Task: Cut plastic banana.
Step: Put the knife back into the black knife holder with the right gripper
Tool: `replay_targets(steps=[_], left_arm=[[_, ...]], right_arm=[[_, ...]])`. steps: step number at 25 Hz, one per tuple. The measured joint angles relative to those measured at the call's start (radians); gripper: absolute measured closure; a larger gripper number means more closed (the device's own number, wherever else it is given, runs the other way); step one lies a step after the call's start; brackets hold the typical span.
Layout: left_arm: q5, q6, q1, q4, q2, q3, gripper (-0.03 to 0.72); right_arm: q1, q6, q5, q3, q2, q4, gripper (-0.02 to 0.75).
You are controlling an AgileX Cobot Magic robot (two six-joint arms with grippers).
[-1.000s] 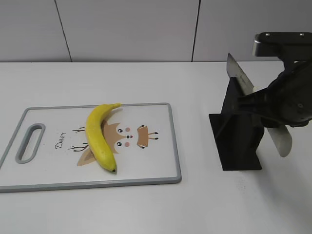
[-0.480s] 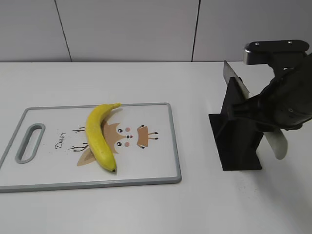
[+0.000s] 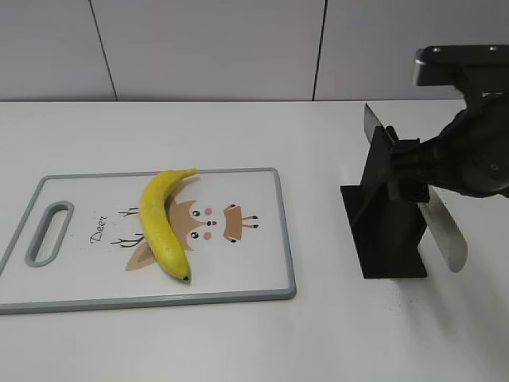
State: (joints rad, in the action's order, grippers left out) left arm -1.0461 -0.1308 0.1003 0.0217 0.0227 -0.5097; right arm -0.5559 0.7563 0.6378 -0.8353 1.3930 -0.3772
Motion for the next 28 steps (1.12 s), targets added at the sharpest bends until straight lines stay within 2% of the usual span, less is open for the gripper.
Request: replay_targets(steps=[3, 7, 12, 18, 21, 28], left_arm=[[0.0, 0.0, 0.0, 0.0, 0.0, 0.0, 0.186], [0.0, 0.0, 0.0, 0.001, 0.0, 0.0, 0.177], [0.0, -0.001, 0.0, 0.008, 0.0, 0.0, 0.055], [0.0, -0.001, 0.0, 0.011, 0.0, 0.0, 0.029], [0.0, -0.001, 0.0, 0.011, 0.0, 0.0, 0.045], [0.0, -0.001, 0.0, 0.011, 0.0, 0.0, 0.064]], right_arm=[[0.0, -0.108, 0.002, 0.0, -0.078, 0.053, 0.083], [0.0, -0.417, 0.034, 0.0, -0.207, 0.223, 0.084], [0.0, -0.669, 0.123, 0.009, -0.361, 0.331, 0.092], [0.0, -0.774, 0.134, 0.179, -0.59, 0.342, 0.108], [0.0, -0.783, 0.156, 0.271, -0.727, 0.344, 0.124], [0.0, -0.788, 0.245, 0.373, -1.046, 0.349, 0.145]])
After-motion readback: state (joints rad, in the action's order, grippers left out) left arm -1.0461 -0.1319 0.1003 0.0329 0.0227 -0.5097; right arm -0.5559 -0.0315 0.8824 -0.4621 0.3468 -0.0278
